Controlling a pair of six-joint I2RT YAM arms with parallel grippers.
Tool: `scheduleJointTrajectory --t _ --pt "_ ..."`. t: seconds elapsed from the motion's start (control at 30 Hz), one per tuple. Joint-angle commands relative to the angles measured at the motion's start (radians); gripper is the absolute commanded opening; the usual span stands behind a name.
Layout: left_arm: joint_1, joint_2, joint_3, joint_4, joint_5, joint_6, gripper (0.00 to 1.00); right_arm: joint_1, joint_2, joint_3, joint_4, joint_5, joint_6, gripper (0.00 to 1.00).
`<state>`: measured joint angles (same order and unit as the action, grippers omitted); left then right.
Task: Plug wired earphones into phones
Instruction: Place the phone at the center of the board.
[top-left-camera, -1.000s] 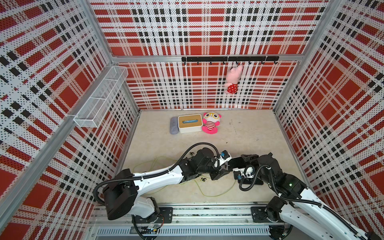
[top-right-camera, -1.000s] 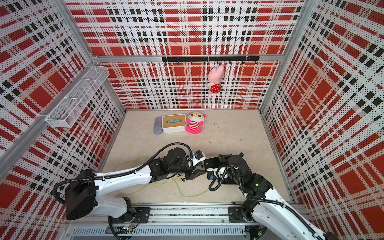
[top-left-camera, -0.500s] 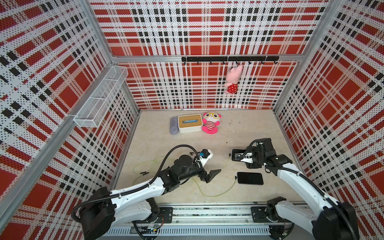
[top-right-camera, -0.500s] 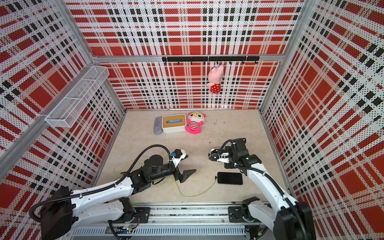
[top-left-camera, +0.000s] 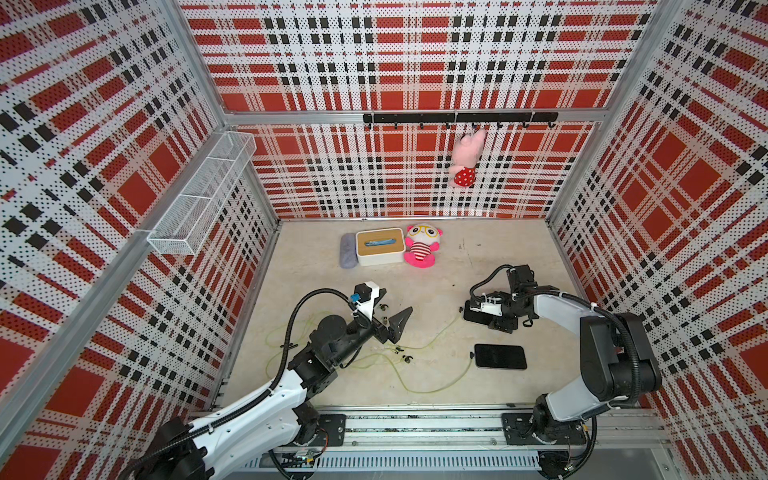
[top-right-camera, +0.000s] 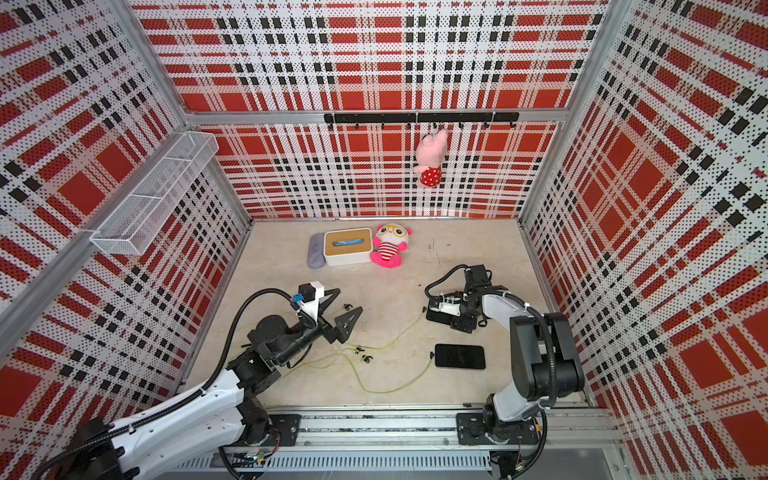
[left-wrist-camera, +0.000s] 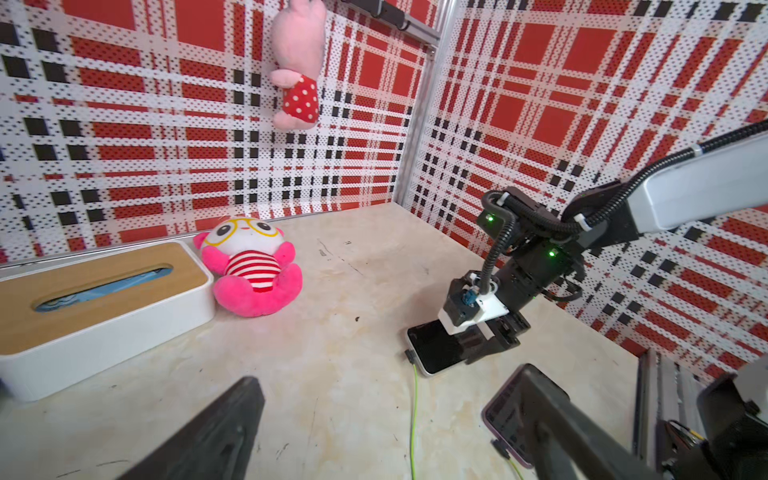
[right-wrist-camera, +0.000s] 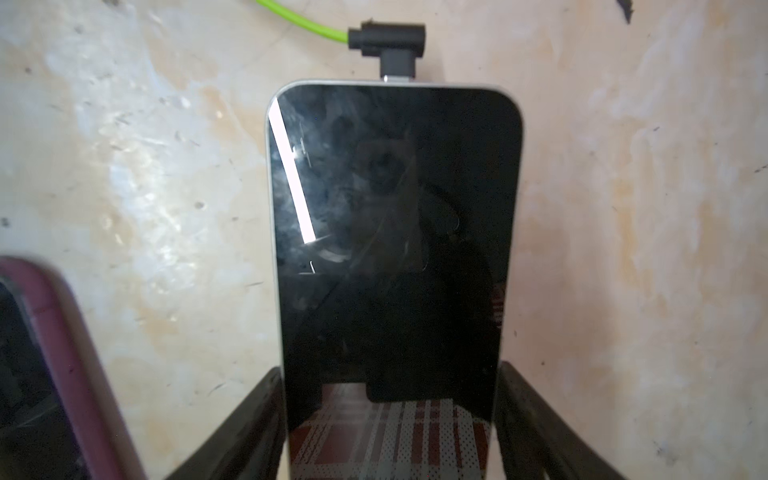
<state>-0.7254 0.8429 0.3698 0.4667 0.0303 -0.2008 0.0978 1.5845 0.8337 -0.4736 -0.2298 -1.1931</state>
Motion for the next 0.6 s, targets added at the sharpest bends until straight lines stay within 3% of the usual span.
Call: scheduleJointTrajectory --t 0.0,0.03,0.1,0.23,0.37,0.5,0.57 --pt "0.037 0.001 -0.006 0.055 -0.066 -0.019 0.98 -0.008 0.055 0.025 -0.003 -0.044 -0.026 0.61" --pt "0.05 0.005 -0.009 0.066 -0.079 -0.022 0.98 -0.008 0.065 0.033 -0.01 -0.045 -0.016 0.67" --pt "0.079 0.009 -0.01 0.073 -0.095 -0.021 0.98 -0.009 0.063 0.034 -0.004 -0.048 -0.001 0.99" --pt "0.166 0.004 -0.011 0.076 -0.163 -0.043 0.98 -0.02 -0.029 0.01 0.054 -0.042 0.042 1.0" --pt "0.279 -0.02 -0.021 0.071 -0.284 -0.064 0.98 -0.05 -0.186 0.029 0.157 -0.102 0.234 1.0" --pt "0.385 -0.033 -0.06 0.097 -0.448 -0.05 0.98 -0.053 -0.385 -0.088 0.584 -0.07 0.658 1.0" --pt "0.432 -0.033 -0.091 0.126 -0.555 -0.034 0.98 -0.053 -0.5 -0.196 0.835 0.024 0.935 1.0"
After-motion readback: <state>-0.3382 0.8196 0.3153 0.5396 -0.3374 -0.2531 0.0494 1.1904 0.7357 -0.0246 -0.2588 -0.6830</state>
